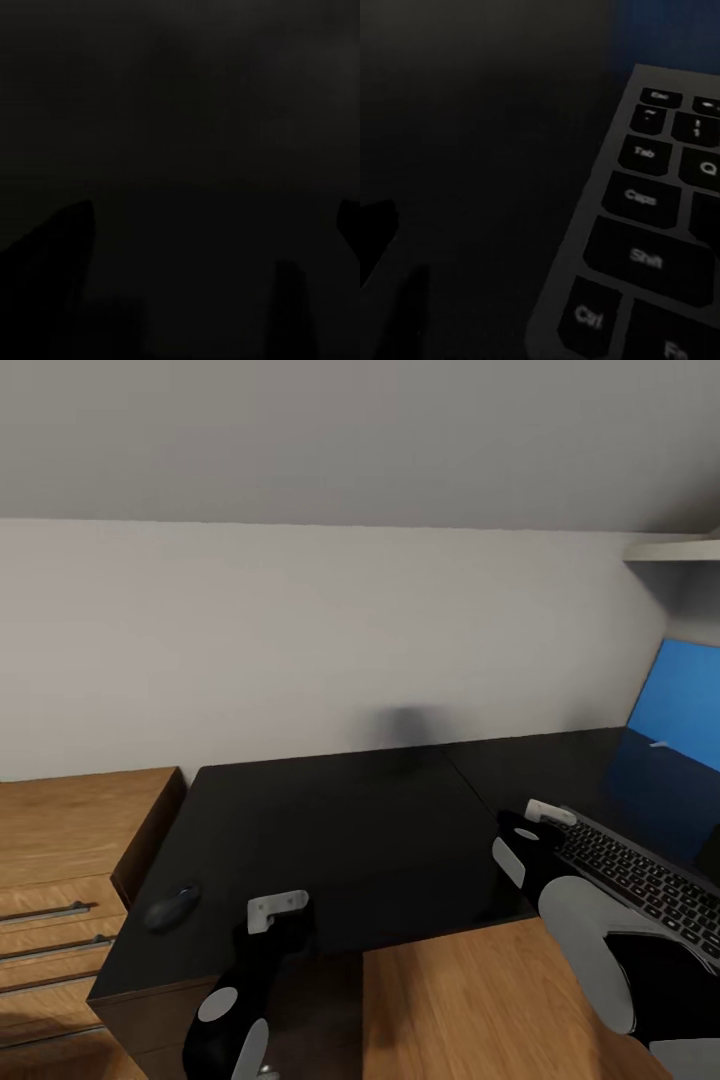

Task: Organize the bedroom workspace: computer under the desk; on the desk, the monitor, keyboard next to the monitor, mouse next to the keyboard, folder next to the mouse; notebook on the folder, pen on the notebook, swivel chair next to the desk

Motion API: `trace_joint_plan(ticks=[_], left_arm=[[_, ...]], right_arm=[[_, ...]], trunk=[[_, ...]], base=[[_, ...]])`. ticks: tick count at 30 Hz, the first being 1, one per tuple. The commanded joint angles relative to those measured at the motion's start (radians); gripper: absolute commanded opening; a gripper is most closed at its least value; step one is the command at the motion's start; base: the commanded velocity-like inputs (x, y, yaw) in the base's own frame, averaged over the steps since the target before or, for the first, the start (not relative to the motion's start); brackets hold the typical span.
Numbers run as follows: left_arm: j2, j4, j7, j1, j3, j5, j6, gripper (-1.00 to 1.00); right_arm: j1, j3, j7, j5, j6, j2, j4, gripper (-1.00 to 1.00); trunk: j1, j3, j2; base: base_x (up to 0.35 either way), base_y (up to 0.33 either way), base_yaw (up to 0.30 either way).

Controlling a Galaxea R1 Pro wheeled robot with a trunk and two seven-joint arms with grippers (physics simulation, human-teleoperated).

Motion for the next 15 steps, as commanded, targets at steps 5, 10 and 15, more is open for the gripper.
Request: trace_joint_plan(ticks=[5,10,15], left_arm=[[0.000,0.018,0.013,-0.001,-0.001,0.018,0.007,1.00],[0.000,0.019,0.013,-0.001,-0.001,0.017,0.007,1.00],[0.000,0.019,0.013,-0.001,-0.001,0.017,0.007,1.00]], right_arm=[[0.000,-0.015,0.000,-0.021,-0.008,0.001,0.071,1.00],[0.000,-0.015,0.001,-0.021,-0.009,0.003,0.071,1.00],[0.000,-0.014,0.002,-0.022,-0.009,0.004,0.072,1.00]], trunk=[[0.000,-0.001,0.000],[0.000,0.001,0.000],[-0.015,0.014,0.028]], base=[[0.000,0.000,0.003],[0.000,0.000,-0.074],[0.000,0.000,-0.013]])
